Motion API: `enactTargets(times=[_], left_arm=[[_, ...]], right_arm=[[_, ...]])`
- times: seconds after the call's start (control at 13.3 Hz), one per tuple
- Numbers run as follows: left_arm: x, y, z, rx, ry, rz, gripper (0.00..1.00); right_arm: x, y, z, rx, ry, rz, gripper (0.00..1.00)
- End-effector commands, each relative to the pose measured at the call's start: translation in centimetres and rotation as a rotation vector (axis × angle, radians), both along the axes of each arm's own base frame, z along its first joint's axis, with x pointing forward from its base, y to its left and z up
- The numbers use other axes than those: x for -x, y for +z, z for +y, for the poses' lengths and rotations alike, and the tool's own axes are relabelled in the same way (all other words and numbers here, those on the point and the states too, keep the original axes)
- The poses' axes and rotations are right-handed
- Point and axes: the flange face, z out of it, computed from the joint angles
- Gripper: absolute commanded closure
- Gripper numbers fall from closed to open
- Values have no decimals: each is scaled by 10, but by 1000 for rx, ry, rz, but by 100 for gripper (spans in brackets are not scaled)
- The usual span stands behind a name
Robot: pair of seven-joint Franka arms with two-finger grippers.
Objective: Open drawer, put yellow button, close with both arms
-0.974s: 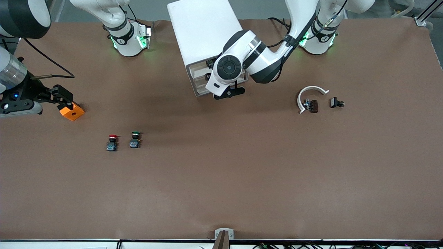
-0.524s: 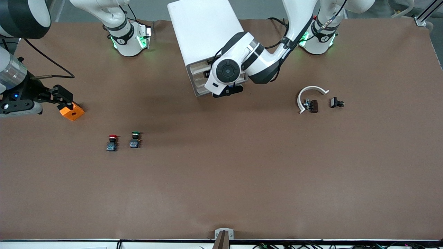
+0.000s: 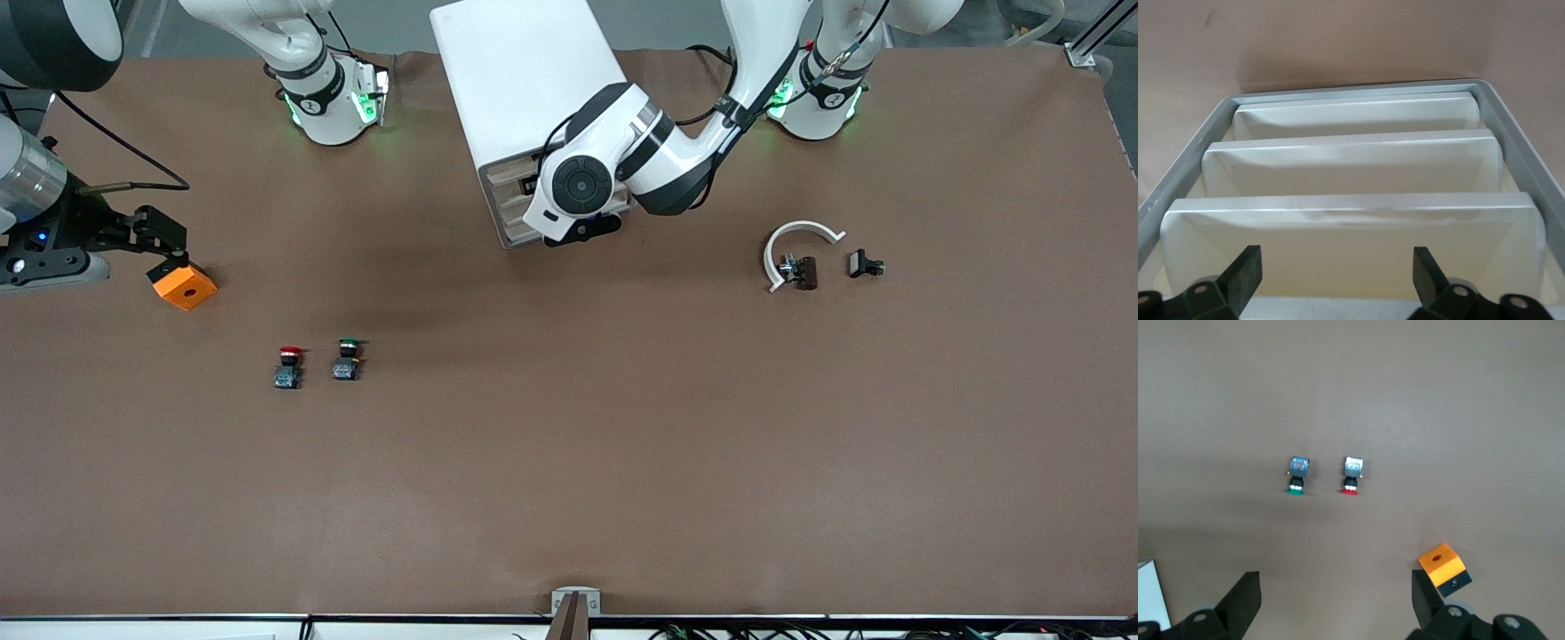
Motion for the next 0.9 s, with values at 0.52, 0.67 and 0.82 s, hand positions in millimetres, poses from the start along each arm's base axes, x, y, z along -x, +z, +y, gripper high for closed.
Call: enactTargets(times=[0.52, 0.67, 0.82], left_arm=[[-153, 49, 109, 46, 174, -162, 0], [-187, 50, 144, 39, 173, -245, 0], [-218, 53, 185, 29, 175, -330, 0]], right_arm=[[2, 48, -10, -14, -59, -27, 0], [3, 52, -7, -13, -56, -35, 0], [3, 53, -5, -11, -51, -37, 0]])
